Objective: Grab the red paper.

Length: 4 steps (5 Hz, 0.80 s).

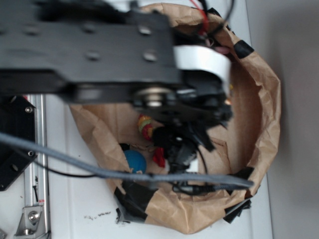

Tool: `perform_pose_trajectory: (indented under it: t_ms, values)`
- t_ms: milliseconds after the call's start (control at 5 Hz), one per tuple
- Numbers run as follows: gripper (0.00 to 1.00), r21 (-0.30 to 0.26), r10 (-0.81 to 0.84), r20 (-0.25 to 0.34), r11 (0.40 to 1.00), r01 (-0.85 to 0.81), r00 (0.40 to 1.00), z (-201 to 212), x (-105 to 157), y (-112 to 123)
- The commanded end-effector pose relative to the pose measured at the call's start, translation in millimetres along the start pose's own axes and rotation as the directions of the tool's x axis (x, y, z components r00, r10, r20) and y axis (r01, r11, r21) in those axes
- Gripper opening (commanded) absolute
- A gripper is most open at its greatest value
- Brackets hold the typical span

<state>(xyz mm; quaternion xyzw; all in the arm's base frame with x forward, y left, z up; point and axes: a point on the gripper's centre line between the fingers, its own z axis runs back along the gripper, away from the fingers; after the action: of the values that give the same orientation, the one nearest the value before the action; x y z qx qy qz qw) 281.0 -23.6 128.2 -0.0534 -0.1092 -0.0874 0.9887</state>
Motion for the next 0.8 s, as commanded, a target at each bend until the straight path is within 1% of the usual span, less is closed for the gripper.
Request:
perform_pose_trajectory:
  t_ms: [0,400,600]
  values:
    - [1.0,-0.031,-0.414,0.032,0.909,0.415,0.91,-17.8,6.9,-26.9]
    - [1.0,-0.031,-0.414,0.032,0.909,0.415,0.91,-17.8,6.9,-26.9]
    - [1.0,0.017,-0.459,-0.083,0.887,0.462,0.884,-49.1,-12.2,-24.1]
